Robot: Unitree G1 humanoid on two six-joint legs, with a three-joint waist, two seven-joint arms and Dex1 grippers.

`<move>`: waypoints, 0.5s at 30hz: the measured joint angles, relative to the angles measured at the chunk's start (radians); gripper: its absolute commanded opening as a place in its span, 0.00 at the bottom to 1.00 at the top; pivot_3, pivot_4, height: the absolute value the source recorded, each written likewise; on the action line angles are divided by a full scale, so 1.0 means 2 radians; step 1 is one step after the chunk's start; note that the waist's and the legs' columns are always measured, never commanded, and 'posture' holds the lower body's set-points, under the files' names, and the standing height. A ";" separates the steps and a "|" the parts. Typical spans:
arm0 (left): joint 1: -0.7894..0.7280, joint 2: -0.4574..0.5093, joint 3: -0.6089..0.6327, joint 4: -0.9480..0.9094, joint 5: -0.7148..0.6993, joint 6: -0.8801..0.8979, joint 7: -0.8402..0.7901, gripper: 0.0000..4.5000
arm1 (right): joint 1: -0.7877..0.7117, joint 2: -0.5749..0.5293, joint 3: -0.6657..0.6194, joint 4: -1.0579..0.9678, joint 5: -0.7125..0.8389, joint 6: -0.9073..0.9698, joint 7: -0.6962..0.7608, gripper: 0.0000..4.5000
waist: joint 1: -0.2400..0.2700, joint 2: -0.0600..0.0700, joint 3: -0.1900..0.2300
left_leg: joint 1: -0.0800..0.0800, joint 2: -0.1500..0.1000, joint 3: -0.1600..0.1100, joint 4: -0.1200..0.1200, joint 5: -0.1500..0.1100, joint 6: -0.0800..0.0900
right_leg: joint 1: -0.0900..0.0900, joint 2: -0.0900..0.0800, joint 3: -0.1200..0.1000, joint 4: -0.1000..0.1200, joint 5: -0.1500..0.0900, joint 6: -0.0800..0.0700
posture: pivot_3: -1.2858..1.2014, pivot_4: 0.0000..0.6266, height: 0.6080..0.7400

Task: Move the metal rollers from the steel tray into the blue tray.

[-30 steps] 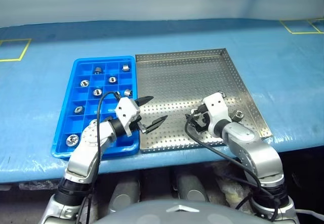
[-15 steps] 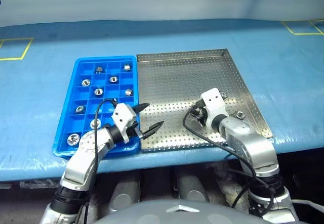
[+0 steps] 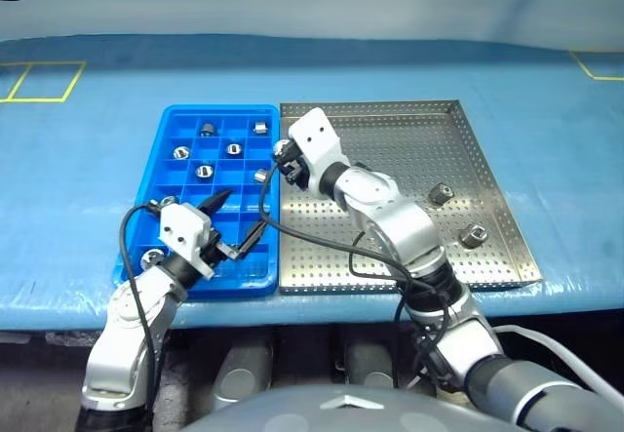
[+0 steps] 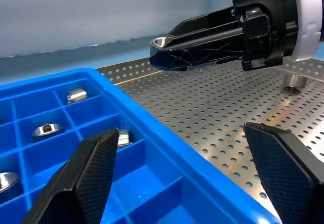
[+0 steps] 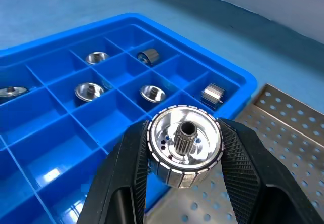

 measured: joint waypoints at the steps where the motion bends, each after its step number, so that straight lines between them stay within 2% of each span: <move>1: 0.012 0.001 0.009 -0.010 0.000 0.000 0.005 0.96 | -0.005 0.007 0.004 0.019 -0.001 -0.012 0.005 0.38 | 0.003 0.000 0.000 | 0.000 0.000 0.000 0.000 0.000 0.000 | 0.000 0.000 0.000 0.000 0.000 0.000 | 0.63 0.24 1.00; 7: 0.070 0.000 0.031 -0.060 0.000 0.000 0.027 0.96 | -0.018 0.044 0.035 0.112 -0.005 -0.081 0.040 0.38 | 0.024 0.000 0.000 | 0.000 0.000 -0.001 -0.001 0.000 -0.001 | 0.000 0.001 -0.001 0.000 -0.002 0.000 | 0.66 0.24 1.00; 15: 0.090 -0.002 0.035 -0.070 0.000 0.002 0.045 0.96 | -0.029 0.070 0.042 0.195 -0.011 -0.129 0.061 0.38 | 0.047 0.000 0.000 | 0.000 0.001 -0.001 -0.001 0.001 -0.002 | 0.000 0.001 -0.001 0.000 -0.004 -0.001 | 0.67 0.24 1.00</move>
